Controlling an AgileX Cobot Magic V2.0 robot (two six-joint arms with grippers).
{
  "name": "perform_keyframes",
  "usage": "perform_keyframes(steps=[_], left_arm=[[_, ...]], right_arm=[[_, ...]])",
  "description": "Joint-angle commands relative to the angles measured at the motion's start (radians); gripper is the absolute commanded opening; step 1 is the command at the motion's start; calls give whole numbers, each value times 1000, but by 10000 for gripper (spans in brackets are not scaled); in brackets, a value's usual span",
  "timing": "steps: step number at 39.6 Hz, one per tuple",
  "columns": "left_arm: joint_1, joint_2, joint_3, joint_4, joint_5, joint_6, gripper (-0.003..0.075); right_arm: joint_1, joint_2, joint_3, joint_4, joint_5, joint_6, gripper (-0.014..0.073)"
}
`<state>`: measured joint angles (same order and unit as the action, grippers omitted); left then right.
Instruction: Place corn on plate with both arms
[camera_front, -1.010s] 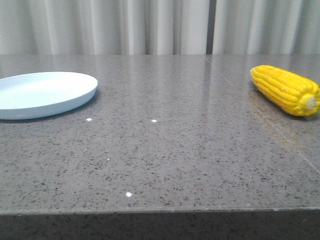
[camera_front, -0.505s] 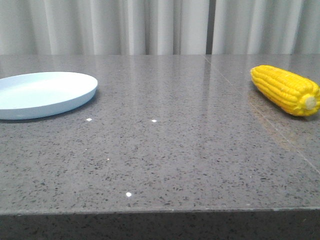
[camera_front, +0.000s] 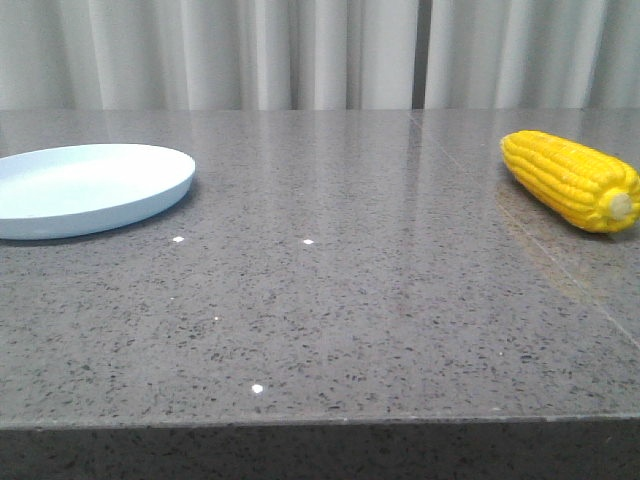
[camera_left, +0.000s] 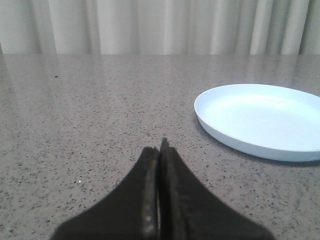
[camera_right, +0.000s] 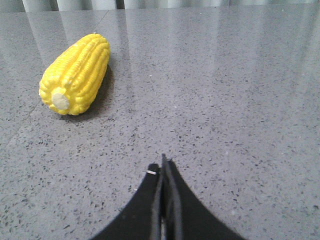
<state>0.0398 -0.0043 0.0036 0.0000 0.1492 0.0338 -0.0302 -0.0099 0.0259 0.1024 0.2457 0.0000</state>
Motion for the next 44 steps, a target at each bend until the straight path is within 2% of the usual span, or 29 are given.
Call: perform_keyframes(steps=[1, 23, 29, 34, 38, 44], left_arm=[[1, -20, 5, 0, -84, -3, -20], [1, -20, 5, 0, -134, -3, -20], [1, -20, 5, -18, -321, -3, -20], [1, -20, -23, -23, -501, -10, -20], [1, -18, -108, -23, -429, -15, -20], [1, 28, -291, -23, -173, -15, -20]], right_arm=[[-5, -17, -4, 2, -84, -15, -69], [-5, -17, -4, 2, -112, -15, -69], [-5, -17, -15, 2, -186, -15, -69], [-5, -17, -91, 2, -195, -15, -69], [-5, -17, -186, 2, -149, -15, -69], [-5, 27, -365, 2, 7, -15, -68]])
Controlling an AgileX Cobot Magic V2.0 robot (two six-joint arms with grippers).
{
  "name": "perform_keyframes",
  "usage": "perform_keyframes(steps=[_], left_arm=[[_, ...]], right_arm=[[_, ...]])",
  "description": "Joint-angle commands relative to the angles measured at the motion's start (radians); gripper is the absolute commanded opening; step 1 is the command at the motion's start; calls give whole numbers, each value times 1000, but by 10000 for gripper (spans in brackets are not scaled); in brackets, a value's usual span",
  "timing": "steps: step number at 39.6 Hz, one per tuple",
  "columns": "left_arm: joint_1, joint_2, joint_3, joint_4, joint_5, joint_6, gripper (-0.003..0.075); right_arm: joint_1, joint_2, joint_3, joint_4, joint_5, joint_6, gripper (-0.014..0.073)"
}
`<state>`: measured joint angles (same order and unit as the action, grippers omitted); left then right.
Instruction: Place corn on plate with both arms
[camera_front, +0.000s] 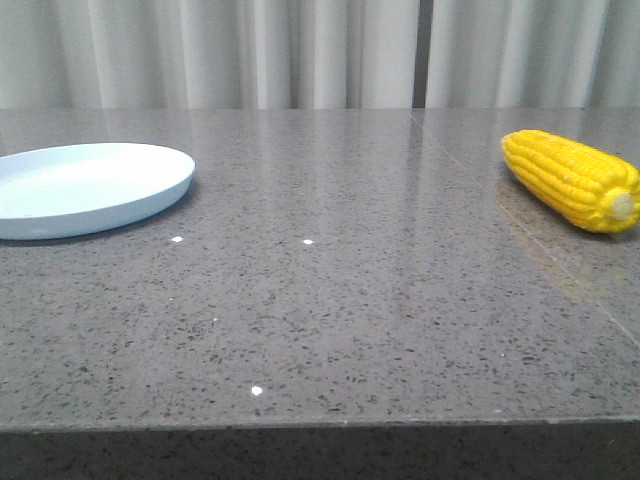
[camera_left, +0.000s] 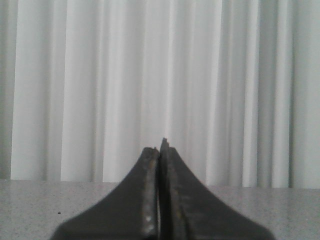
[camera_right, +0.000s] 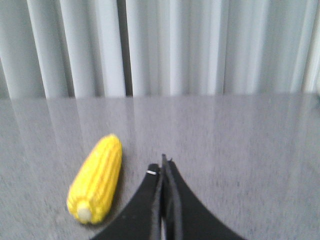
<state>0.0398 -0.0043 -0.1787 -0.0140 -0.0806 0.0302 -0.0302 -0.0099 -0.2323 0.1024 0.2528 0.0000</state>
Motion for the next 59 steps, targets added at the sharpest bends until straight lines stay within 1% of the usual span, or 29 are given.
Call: perform_keyframes(steps=[1, 4, 7, 10, 14, 21, 24, 25, 26, 27, 29, 31, 32, 33, 34, 36, 37, 39, 43, 48, 52, 56, 59], left_arm=[[1, 47, -131, -9, 89, -11, -20], [1, 114, -212, -9, 206, -11, -20], [1, 189, -273, -9, 292, -11, -20], [1, 257, -314, -7, 340, -11, -20], [1, 313, -340, -7, 337, -11, -20], [1, 320, -343, -7, 318, -11, -20], [1, 320, -343, -7, 318, -11, 12], [1, 320, -343, -7, 318, -11, 33], [1, 320, -343, -7, 318, -11, 71], [1, 320, -343, -7, 318, -11, 134], [1, 320, -343, -7, 318, -11, 232], [1, 320, -343, -7, 318, -11, 368], [1, 320, -343, -7, 314, -11, 464], [1, 320, -343, -7, 311, -11, 516], [1, 320, -343, -7, 309, -11, 574], [1, 320, -343, -7, 307, -11, 648], [1, 320, -343, -7, 307, -11, 664], [1, 320, -343, -7, 307, -11, 662], [1, 320, -343, -7, 297, -11, 645], [1, 320, -343, -7, 247, -11, 618], [1, 323, -343, -7, 220, -11, 617], [1, 357, -343, -7, 223, -11, 617], [1, 419, -360, -7, 237, -11, 617]], right_arm=[[-5, 45, -129, 2, 28, -15, -67], [-5, 104, -206, 9, 89, -15, -64], [-5, 183, -275, 26, 154, -15, -60], [-5, 248, -328, 27, 182, -15, -60], [-5, 297, -345, 27, 164, -15, -60], [-5, 302, -345, 24, 137, -15, -53], [-5, 302, -345, 17, 132, -15, 3], [-5, 302, -345, 17, 132, -15, 38], [-5, 302, -345, 17, 132, -15, 70], [-5, 302, -345, 17, 132, -15, 133], [-5, 302, -345, 17, 132, -15, 233], [-5, 302, -345, 17, 132, -15, 340], [-5, 302, -345, 17, 132, -15, 385], [-5, 302, -345, 17, 131, -15, 454], [-5, 302, -345, 17, 131, -15, 491], [-5, 302, -345, 17, 131, -15, 559], [-5, 302, -345, 17, 131, -15, 589], [-5, 302, -344, 17, 131, -15, 606], [-5, 302, -343, 17, 133, -15, 601], [-5, 302, -343, 17, 133, -15, 601], [-5, 302, -343, 17, 133, -15, 601], [-5, 302, -343, 17, 133, -15, 601], [-5, 302, -343, 17, 133, -15, 601]])
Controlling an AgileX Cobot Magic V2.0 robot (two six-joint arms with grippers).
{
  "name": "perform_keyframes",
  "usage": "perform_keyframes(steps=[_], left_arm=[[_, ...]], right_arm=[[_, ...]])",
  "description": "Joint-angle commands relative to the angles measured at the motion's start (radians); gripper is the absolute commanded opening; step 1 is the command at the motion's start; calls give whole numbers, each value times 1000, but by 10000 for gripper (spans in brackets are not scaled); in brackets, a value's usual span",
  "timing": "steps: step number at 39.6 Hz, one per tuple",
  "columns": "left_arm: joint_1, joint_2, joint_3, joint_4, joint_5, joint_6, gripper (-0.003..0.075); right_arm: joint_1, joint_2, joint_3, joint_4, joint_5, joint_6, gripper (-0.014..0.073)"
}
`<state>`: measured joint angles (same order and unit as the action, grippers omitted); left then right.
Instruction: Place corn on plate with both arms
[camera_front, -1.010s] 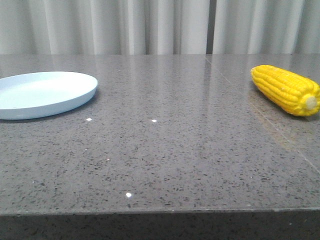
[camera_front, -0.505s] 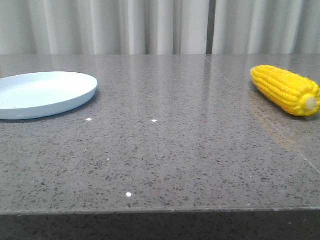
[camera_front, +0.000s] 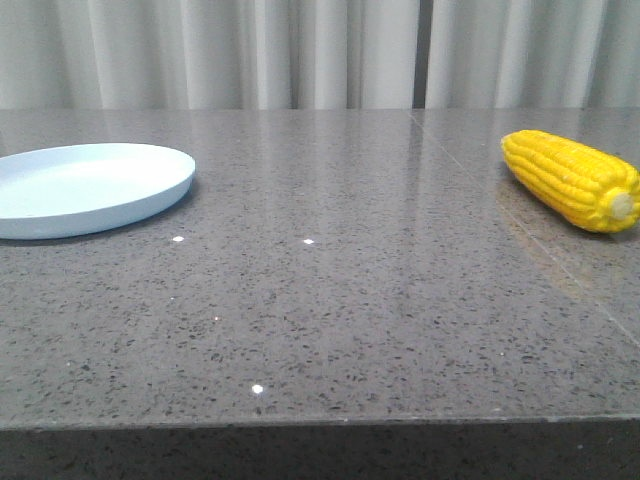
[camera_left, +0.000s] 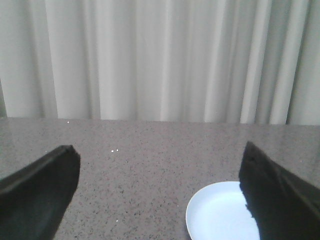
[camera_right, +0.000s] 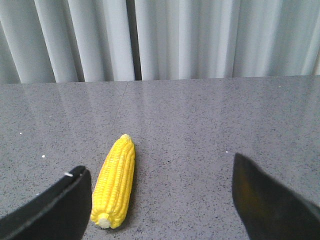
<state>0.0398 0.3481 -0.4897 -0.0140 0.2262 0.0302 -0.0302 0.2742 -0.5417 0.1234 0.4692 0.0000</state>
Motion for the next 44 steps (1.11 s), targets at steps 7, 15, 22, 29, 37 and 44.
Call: perform_keyframes(steps=[7, 15, 22, 29, 37, 44], left_arm=[[-12, 256, -160, -22, 27, -11, 617], [-105, 520, -357, -22, 226, 8, 617], [-153, 739, -534, -22, 449, 8, 617], [-153, 937, -695, 2, 650, 8, 617], [-150, 1110, -809, 14, 747, 8, 538], [-150, 1217, -829, 14, 752, 8, 427]], right_arm=[[-5, 18, -34, -4, -84, -15, 601], [-5, 18, -34, -4, -84, -15, 601], [-5, 18, -34, -4, -84, -15, 601], [-5, 18, -34, -4, -84, -15, 601], [-5, 18, -34, -4, -84, -15, 601], [-5, 18, -34, -4, -84, -15, 601]])
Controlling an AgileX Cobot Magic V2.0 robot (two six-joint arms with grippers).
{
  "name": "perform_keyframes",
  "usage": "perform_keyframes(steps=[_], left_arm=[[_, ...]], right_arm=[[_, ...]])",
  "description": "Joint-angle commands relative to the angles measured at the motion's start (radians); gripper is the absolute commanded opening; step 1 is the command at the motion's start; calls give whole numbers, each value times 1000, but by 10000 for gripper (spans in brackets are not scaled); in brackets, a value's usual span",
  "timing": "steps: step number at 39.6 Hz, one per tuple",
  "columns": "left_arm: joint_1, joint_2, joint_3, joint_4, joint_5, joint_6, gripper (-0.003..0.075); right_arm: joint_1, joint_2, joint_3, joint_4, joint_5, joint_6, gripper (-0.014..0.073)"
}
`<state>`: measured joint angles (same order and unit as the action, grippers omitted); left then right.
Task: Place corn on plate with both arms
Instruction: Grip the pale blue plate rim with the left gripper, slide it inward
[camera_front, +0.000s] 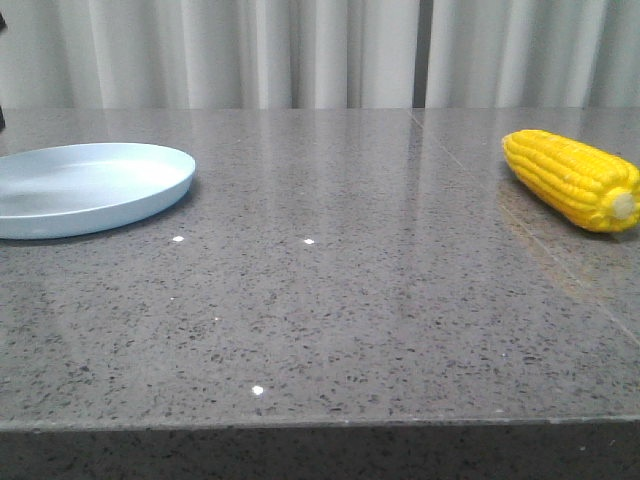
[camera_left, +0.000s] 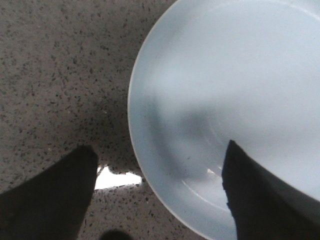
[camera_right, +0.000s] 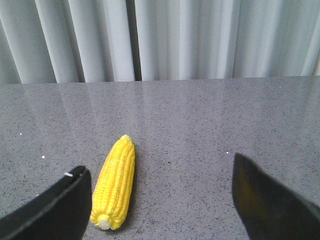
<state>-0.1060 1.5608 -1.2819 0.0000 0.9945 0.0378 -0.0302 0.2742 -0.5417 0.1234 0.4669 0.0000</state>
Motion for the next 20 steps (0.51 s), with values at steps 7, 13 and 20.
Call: perform_keyframes(steps=[7, 13, 20], left_arm=[[-5, 57, -38, 0, -14, 0, 417], [-5, 65, -38, 0, -14, 0, 351], [-5, 65, -38, 0, -16, 0, 130]], right_arm=[[-5, 18, -34, -4, -82, -15, 601], [-5, 18, -34, -4, -82, -15, 601], [-5, 18, -34, -4, -82, -15, 601]])
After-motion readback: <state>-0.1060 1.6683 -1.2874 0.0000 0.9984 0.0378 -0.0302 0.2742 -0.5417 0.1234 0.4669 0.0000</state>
